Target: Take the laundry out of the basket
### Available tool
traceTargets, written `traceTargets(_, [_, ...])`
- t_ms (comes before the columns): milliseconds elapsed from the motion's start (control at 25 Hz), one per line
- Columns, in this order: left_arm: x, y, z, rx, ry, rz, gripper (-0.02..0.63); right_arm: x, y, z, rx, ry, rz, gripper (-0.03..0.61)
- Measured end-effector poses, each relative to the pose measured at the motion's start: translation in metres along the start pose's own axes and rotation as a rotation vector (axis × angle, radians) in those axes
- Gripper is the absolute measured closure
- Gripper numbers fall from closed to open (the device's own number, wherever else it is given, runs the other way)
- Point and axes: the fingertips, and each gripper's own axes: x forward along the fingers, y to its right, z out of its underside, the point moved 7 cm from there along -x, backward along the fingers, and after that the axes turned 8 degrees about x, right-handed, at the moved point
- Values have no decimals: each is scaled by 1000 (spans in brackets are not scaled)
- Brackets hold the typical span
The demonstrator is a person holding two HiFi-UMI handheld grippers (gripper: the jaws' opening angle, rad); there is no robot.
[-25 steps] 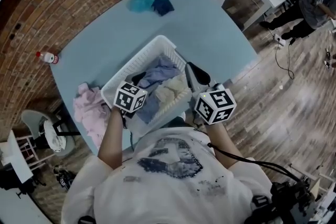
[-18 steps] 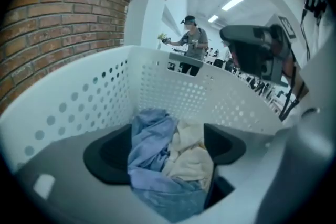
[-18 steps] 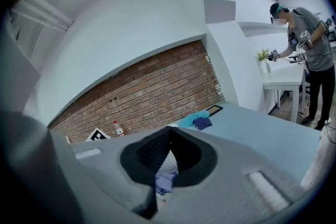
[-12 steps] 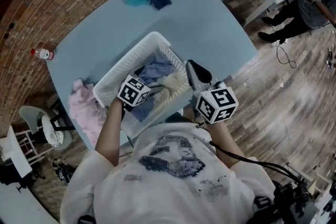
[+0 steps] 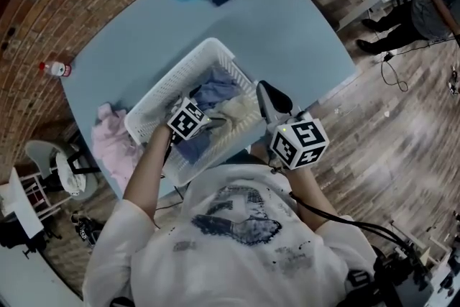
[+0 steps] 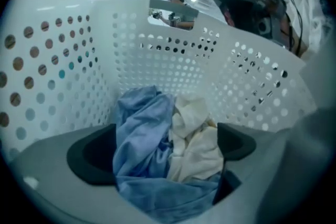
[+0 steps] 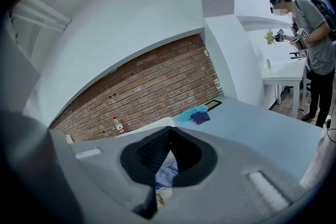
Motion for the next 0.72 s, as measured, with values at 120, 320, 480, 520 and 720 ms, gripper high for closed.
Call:
traceTargets(120, [4,4,3,17,-38,17,36,2,-1,1,-6,-2,4,580])
traceTargets(320, [18,6,15,66,-104,23,37,-1,-1,1,-3,6,4,581])
traceTargets(480, [23,8,23,38,-126,34,37,-3,-4,3,-3,6,-2,581])
traceTargets(520, [25,7,25,35,-132,27,37,-3,-5,4,-4,5,-5,581])
traceTargets(720, [34,7,36,32,-162,16,40,-4,-10,6,-4,5,-16,581])
